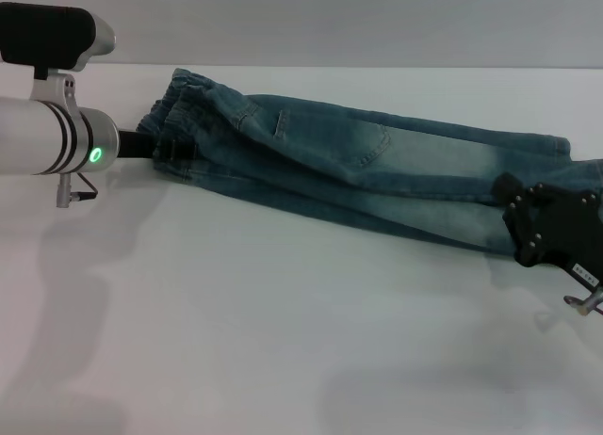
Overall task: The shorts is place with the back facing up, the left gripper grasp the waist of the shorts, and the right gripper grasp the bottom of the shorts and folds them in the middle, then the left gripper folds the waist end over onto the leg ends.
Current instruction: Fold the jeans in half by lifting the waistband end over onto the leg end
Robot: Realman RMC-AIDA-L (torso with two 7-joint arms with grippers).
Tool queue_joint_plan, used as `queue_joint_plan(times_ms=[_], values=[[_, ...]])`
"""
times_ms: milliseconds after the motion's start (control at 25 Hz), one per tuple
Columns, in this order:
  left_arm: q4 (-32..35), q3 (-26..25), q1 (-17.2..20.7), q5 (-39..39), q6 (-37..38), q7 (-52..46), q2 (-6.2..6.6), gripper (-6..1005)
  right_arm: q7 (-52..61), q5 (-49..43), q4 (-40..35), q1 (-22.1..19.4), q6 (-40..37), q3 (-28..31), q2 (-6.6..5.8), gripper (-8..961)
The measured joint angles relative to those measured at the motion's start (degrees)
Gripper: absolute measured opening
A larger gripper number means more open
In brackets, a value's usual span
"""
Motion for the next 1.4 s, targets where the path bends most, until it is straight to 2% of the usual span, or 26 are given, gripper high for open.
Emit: queue_joint_plan(times_ms=[840, 1280, 1400], values=[[-0.59, 1.37, 0.31, -0.05, 1.39, 1.29, -0.23, 782, 0.61, 0.01, 0.18, -0.57, 0.26, -0.08, 0.0, -1], [-1.1, 1.77, 0.43, -0.2, 1.78, 1.18, -0.31, 363, 0.79, 0.3, 0.12, -0.61, 1.59, 0.26, 0.0, 0], [-2.13, 1.77, 0.84, -0.26, 1.24, 0.91, -0.33, 284, 0.79, 0.35, 0.07, -0.6, 1.59, 0.25, 0.0, 0]])
